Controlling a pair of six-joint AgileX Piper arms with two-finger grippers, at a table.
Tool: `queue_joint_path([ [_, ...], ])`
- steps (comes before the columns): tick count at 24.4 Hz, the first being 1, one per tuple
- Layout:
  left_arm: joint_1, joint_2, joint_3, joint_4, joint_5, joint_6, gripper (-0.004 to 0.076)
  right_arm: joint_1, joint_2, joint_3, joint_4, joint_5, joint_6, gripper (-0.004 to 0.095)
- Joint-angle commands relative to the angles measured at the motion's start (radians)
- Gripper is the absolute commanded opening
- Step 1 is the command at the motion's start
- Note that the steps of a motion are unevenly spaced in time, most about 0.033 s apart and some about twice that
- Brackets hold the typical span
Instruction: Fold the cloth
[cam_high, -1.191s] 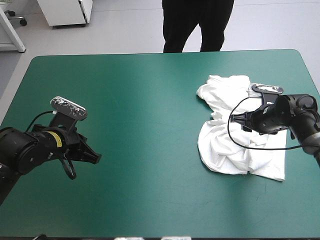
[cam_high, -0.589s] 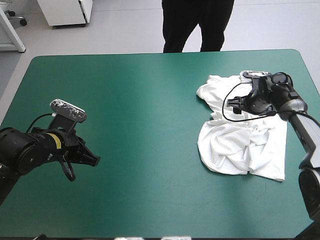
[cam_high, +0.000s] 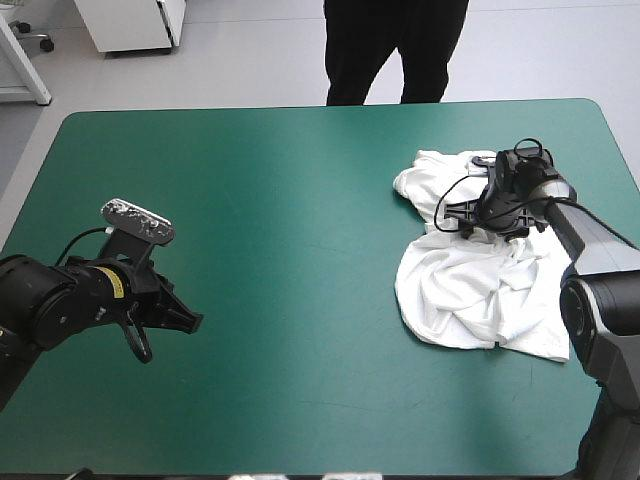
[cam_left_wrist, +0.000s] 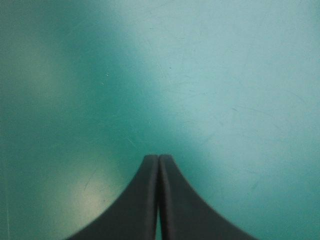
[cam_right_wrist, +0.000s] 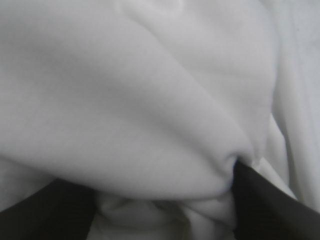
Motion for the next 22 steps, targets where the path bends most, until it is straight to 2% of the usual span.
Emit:
queue_joint_path([
  [1, 0.0, -0.016, -0.028, 0.005, -0.026, -0.009, -0.0009, -0.008, 0.015, -0.013, 0.089, 0.039, -0.014, 0.0464],
  [2, 0.0, -0.016, -0.028, 0.005, -0.028, -0.009, -0.0009, -0.008, 0.02, -0.013, 0.129, 0.052, -0.034, 0.0381],
  [5, 0.0, -0.016, -0.028, 0.005, -0.028, -0.009, -0.0009, -0.001, 0.028, -0.013, 0.269, 0.087, -0.171, -0.0008],
  [8, 0.0, -0.016, -0.028, 0.007, -0.031, -0.009, -0.0009, 0.031, 0.013, -0.015, 0.341, 0.1, -0.238, -0.0008],
  [13, 0.0, -0.016, -0.028, 0.005, -0.054, -0.013, -0.0009, 0.141, -0.033, -0.015, 0.322, 0.109, -0.238, -0.0008],
  [19, 0.0, -0.016, -0.028, 0.002, -0.072, -0.017, -0.0009, 0.408, -0.129, -0.015, 0.326, 0.109, -0.227, -0.0009],
  [22, 0.0, -0.016, -0.028, -0.009, -0.078, -0.026, -0.0009, 0.503, -0.147, -0.015, 0.331, 0.1, -0.211, -0.0009],
])
